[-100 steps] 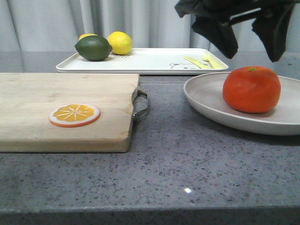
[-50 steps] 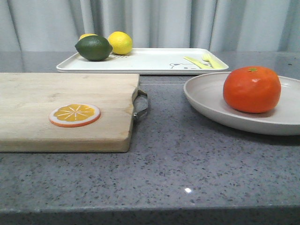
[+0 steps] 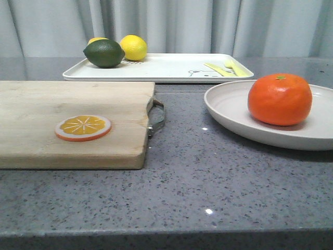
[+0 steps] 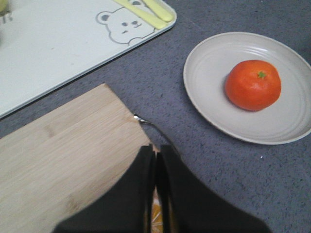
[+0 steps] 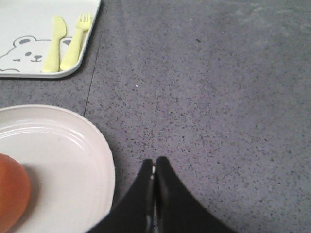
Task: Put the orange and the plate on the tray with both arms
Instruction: 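Move the right gripper to the plate rim farthest from the left arm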
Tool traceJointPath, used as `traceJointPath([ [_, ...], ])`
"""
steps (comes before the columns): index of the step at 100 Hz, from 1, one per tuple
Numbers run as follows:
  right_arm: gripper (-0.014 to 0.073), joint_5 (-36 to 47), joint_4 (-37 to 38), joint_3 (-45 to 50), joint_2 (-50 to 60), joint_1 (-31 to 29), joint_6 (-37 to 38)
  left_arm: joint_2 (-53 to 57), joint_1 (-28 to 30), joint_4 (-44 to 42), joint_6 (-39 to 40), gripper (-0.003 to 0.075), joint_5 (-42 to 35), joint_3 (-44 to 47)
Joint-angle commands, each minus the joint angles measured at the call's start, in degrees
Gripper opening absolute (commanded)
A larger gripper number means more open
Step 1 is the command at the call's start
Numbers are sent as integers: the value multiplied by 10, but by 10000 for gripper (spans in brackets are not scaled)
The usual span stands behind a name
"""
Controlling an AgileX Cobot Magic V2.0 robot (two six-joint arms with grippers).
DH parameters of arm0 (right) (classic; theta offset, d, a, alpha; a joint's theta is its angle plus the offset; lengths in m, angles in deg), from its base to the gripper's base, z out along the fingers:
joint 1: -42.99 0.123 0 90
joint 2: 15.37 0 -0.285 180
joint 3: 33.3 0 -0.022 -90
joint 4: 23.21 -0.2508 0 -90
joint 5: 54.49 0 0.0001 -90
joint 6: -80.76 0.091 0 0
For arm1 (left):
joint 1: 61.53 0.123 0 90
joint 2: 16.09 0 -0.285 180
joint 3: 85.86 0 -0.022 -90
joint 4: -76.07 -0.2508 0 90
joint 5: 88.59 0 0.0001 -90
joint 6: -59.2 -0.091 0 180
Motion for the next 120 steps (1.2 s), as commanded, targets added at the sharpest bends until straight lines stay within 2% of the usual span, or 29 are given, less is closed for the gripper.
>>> traceJointPath([
  [1, -69, -6, 0, -45, -23, 1, -1, 70, 20, 2, 16, -19, -51, 40],
  [16, -57, -81, -15, -99, -76, 1, -1, 180, 51, 2, 19, -19, -56, 129],
  [23, -1, -118, -19, -126, -99, 3, -7, 228, 60, 2, 19, -19, -56, 163],
  [30, 108, -151, -20, -153, -120, 13, -11, 270, 67, 2, 19, -19, -56, 193],
  [40, 316, -188, -41, -191, -152, 23, -11, 317, 78, 2, 20, -19, -56, 224],
  [47, 391, -212, -64, -214, -177, 23, -11, 339, 83, 2, 20, -19, -54, 236],
  [75, 377, -284, -82, -273, -272, 23, -11, 354, 84, 2, 20, -19, -52, 240],
  [120, 377, -288, -93, -290, -358, 23, -11, 354, 84, 2, 20, -19, -55, 240],
])
